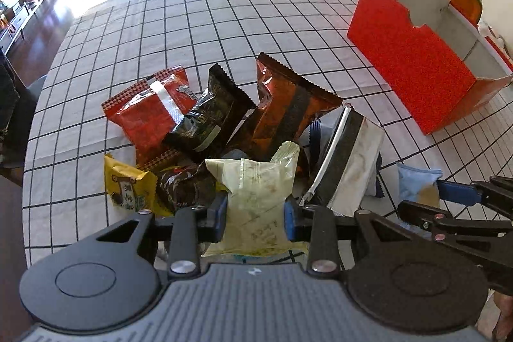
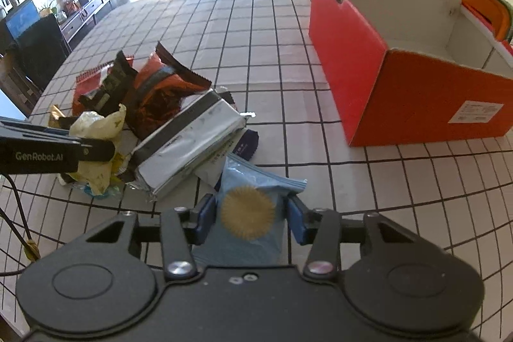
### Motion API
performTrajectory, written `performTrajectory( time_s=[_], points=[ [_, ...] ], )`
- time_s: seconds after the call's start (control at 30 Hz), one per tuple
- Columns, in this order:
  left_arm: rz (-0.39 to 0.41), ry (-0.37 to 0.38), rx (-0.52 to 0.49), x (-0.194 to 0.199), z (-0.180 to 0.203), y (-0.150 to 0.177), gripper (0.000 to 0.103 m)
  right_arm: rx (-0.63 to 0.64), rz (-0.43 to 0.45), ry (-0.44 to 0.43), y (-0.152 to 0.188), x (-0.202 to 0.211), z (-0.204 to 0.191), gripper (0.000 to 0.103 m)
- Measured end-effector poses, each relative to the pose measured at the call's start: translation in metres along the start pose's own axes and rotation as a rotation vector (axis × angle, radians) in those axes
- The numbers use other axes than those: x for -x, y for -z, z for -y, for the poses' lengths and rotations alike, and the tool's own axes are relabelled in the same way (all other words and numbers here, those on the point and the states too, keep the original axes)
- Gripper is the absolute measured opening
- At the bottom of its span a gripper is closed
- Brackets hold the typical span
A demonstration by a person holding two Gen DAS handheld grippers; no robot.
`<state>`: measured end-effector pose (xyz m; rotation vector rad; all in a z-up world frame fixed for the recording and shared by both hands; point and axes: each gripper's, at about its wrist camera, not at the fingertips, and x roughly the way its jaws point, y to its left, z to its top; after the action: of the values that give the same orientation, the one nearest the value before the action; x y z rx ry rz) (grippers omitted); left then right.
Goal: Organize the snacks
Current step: 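Carry both held packets over the red box with both tools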
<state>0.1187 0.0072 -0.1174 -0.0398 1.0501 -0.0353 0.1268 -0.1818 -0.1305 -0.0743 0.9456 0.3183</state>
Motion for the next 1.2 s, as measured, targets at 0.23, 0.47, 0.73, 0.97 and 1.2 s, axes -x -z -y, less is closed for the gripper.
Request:
performTrajectory(
  time_s=[0.23, 0.47, 0.73, 0.97, 1.2],
  points=[
    [0.039, 0.005, 0.013, 0.028, -0.001, 0.007, 0.033, 0.003, 0.081, 0.002, 0.002, 0.033, -0.002, 0.046],
    [0.095, 0.005, 0.017, 0.068, 0.006, 0.009, 0.033, 0.027, 0.157, -0.001, -0.003, 0.077, 0.001, 0.046],
    [0.162, 0.047, 0.007, 0.106, 0.020, 0.002, 0.033, 0.078, 0.226, 0.013, -0.020, 0.118, 0.003, 0.046],
    [0.209, 0.075, -0.012, 0.128, 0.039, -0.018, 0.033, 0.116, 0.274, 0.015, -0.044, 0.139, 0.014, 0.046],
    [0.251, 0.101, -0.036, 0.129, 0.074, -0.051, 0.033, 0.121, 0.292, 0.012, -0.071, 0.143, 0.052, 0.046]
  ],
)
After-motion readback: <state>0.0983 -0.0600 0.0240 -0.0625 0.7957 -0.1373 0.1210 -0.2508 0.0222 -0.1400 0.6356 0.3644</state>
